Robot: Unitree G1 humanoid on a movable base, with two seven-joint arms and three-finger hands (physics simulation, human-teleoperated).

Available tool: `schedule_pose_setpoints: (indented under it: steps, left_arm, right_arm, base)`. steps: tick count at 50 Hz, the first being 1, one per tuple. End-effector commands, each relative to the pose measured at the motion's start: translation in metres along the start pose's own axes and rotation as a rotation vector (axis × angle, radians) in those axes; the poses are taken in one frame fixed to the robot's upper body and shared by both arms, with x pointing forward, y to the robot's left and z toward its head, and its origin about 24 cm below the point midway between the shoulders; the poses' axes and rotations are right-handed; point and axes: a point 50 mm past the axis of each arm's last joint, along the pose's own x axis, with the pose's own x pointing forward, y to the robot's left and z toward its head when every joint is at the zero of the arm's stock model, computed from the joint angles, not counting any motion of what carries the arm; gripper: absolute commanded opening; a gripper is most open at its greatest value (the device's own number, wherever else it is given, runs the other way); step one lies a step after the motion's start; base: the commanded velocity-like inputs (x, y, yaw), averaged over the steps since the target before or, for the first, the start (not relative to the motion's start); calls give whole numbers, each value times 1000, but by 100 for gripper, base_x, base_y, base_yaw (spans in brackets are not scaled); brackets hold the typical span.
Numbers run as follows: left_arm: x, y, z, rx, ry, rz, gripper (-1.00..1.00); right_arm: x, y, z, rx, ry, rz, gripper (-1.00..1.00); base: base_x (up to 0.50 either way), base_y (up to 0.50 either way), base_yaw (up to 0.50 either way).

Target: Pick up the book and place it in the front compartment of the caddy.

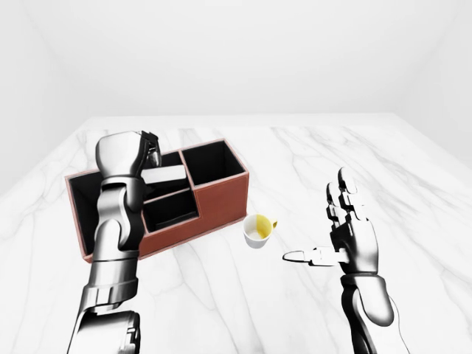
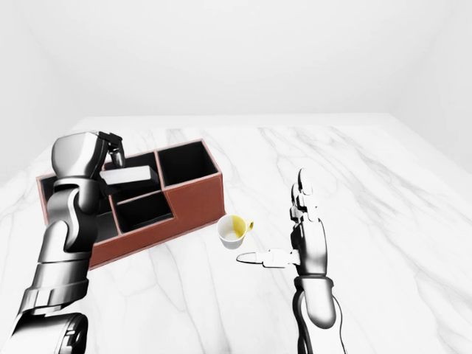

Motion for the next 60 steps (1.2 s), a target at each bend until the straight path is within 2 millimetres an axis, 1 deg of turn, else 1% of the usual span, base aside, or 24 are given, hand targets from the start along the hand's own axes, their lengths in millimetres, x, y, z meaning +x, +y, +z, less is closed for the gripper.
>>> schedule_pose_setpoints:
  steps: [1,4,13,21,27,41,60]
  left_arm:
    - [8,-4,-1,-22,18,49,-100]
    - [8,-9,-4,-27,30,46,-100]
    - [10,-12,-6,-43,38,43,-100]
    - [11,-21,-10,-43,60,26,-100]
    - [15,-21,-12,-44,69,31,-100]
    - [15,-40,-13,-77,109,13,-100]
    - [16,-58,-19,-81,163,-4,-100]
  right_arm:
    - [0,0,0,-1,-2,0,100]
    - [0,1,-1,-2,2,2,100]
    - [0,2,1,-2,-7,4,100]
    - [0,2,1,-3,-5,4,100]
    - [1,2,1,-4,-5,6,100]
    - [1,2,-1,-4,2,6,100]
    - [1,2,-2,-1,5,9,100]
  base:
    - [0,0,0]
    - [0,0,0]
    - [0,0,0]
    - [0,0,-1]
    - [0,0,0]
    - [0,0,0]
    - [0,0,0]
